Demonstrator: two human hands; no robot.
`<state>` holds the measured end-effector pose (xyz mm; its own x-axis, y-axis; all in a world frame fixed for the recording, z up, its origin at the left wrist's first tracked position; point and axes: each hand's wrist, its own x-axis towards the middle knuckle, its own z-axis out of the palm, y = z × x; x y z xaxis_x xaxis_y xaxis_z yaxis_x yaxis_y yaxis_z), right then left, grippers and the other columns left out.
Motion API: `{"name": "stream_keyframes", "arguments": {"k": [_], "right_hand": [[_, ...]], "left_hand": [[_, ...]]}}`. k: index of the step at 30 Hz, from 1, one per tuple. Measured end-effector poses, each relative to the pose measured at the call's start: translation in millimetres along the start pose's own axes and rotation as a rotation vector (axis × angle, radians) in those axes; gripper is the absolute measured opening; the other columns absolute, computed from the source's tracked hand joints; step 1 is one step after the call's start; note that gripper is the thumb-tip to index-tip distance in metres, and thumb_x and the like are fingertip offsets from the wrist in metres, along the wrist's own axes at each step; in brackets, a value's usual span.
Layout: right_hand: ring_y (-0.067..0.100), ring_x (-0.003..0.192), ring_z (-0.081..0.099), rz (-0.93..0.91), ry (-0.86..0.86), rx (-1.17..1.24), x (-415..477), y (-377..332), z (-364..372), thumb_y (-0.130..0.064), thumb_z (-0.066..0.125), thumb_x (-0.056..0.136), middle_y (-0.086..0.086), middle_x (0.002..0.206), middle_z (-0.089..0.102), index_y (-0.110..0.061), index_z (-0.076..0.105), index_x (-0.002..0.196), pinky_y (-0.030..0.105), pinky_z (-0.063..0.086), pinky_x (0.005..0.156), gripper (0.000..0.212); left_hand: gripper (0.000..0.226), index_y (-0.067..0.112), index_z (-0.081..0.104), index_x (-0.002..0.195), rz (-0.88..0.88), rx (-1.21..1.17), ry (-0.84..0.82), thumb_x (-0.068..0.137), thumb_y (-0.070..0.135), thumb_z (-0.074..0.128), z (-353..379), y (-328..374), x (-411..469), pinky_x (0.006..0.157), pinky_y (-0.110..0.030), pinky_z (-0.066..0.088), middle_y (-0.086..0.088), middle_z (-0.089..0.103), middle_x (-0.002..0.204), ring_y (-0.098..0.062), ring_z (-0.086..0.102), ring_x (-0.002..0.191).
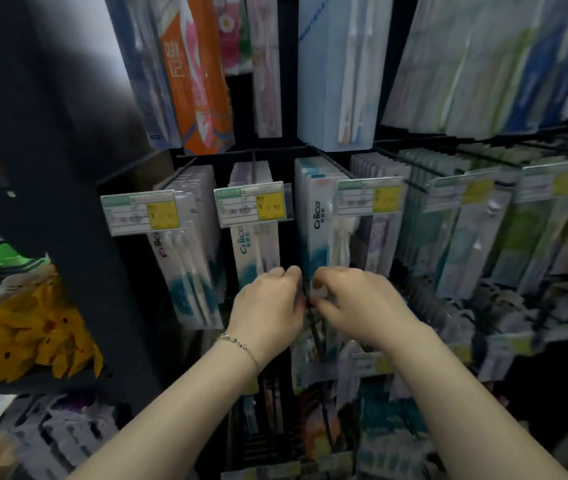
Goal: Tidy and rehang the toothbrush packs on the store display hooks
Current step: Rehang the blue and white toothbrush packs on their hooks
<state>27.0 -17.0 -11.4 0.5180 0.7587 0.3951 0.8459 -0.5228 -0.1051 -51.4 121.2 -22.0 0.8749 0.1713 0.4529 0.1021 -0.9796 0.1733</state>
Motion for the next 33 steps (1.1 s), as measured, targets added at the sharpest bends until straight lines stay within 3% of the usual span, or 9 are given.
{"name": "stream_keyframes", "arguments": {"k": [6,22,27,33], "right_hand": [[0.024,0.081,0.061,0.062,-0.009,0.006,-21.8,39.9,-7.5,-0.034,0.048,0.092,-0.001,0.090,0.059,-0.021,0.052,0.102,0.035,0.049,0.064,0.017],[0.020,0.085,0.060,0.114,0.050,0.047,-54.6,140.9,-34.6,-0.040,0.048,0.093,-0.003,0.091,0.058,-0.021,0.055,0.101,0.034,0.050,0.066,0.021],[0.020,0.093,0.061,0.152,0.066,0.059,-60.1,175.0,-41.2,-0.042,0.049,0.093,-0.004,0.102,0.062,-0.025,0.057,0.106,0.035,0.051,0.070,0.023],[0.014,0.086,0.057,0.176,0.034,0.067,-66.2,217.3,-52.1,-0.043,0.047,0.096,-0.006,0.103,0.058,-0.024,0.056,0.111,0.028,0.042,0.064,0.026]], "left_hand": [[0.013,0.019,0.046,0.102,0.053,-0.052,-0.091,0.093,0.027,0.050,14.3,43.2,14.1,0.066,-0.041,0.053,0.001,0.053,0.093,-0.024,0.057,0.082],[0.016,0.016,0.048,0.102,0.017,-0.068,-0.147,0.094,0.030,0.050,55.6,129.2,51.9,0.072,-0.042,0.054,-0.002,0.055,0.095,-0.023,0.059,0.086],[0.015,0.020,0.047,0.102,-0.041,-0.035,-0.177,0.095,0.032,0.048,70.1,142.3,63.2,0.073,-0.041,0.054,0.001,0.054,0.096,-0.020,0.057,0.086],[0.020,0.019,0.049,0.107,-0.094,-0.019,-0.177,0.096,0.035,0.046,83.4,157.1,82.4,0.074,-0.038,0.053,0.002,0.053,0.099,-0.019,0.056,0.088]]}}
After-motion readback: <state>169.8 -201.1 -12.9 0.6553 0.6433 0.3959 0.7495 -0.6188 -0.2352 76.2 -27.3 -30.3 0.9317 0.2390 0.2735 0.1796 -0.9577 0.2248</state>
